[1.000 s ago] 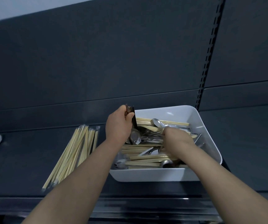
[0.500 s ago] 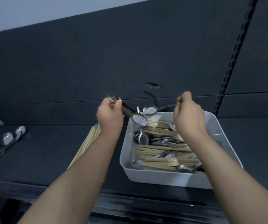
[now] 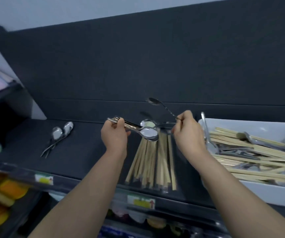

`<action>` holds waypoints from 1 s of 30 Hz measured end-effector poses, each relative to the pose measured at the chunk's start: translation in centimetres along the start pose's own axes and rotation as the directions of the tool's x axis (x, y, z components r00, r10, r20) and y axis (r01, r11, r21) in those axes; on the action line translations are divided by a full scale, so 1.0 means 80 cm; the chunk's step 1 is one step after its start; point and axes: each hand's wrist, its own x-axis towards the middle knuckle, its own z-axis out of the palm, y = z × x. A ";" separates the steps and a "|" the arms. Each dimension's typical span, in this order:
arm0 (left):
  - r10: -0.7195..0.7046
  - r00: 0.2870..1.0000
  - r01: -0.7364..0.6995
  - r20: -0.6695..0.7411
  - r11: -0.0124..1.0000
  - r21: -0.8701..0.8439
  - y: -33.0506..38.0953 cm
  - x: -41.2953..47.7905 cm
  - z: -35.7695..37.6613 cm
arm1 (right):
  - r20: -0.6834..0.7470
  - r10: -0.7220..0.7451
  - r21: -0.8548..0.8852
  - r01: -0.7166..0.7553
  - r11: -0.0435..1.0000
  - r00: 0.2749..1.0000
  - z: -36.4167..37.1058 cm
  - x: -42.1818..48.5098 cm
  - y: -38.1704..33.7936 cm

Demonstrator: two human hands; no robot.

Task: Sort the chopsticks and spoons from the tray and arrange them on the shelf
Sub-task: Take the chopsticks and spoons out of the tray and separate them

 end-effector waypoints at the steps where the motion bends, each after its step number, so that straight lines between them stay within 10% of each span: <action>1: -0.015 1.000 0.014 -0.013 1.000 -0.006 -0.003 0.013 -0.024 | 0.016 -0.008 0.016 0.008 1.000 1.000 0.022 -0.007 -0.013; 16: -0.188 0.898 0.165 -0.398 0.982 -0.092 -0.076 0.153 -0.242 | 0.323 0.021 -0.133 0.023 0.991 0.946 0.266 -0.054 -0.117; 30: -0.235 0.879 0.219 -0.414 0.972 -0.085 -0.089 0.266 -0.259 | 0.660 -0.018 -0.334 0.315 0.888 0.751 0.404 -0.009 -0.175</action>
